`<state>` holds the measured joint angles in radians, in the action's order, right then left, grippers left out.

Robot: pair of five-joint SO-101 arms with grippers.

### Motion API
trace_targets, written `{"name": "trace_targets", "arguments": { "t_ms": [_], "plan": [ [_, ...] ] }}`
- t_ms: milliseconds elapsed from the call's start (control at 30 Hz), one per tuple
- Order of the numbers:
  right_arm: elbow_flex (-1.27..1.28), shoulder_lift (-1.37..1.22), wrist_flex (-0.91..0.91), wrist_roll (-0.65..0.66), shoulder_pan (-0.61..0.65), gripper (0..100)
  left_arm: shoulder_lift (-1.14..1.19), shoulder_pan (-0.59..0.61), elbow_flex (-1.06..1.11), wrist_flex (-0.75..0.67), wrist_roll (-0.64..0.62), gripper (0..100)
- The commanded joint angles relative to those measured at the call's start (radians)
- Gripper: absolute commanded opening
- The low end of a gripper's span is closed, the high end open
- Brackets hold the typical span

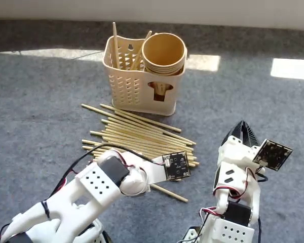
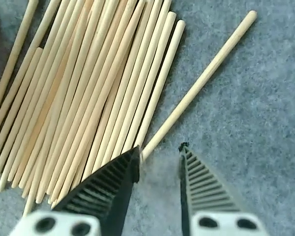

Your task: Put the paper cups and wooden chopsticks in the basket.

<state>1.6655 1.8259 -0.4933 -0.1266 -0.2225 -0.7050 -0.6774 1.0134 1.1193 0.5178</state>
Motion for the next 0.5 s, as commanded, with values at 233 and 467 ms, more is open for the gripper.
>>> {"name": "trace_targets", "arguments": {
  "t_ms": [233, 467],
  "plan": [
    [-0.005, 0.005, 0.031, 0.009, -0.008, 2.9, -0.018, -0.012, 0.07, -0.123, 0.003, 14],
    [-0.005, 0.005, 0.031, 0.009, -0.005, 2.9, -0.015, -0.008, 0.071, -0.161, 0.002, 14]
  ]
}}
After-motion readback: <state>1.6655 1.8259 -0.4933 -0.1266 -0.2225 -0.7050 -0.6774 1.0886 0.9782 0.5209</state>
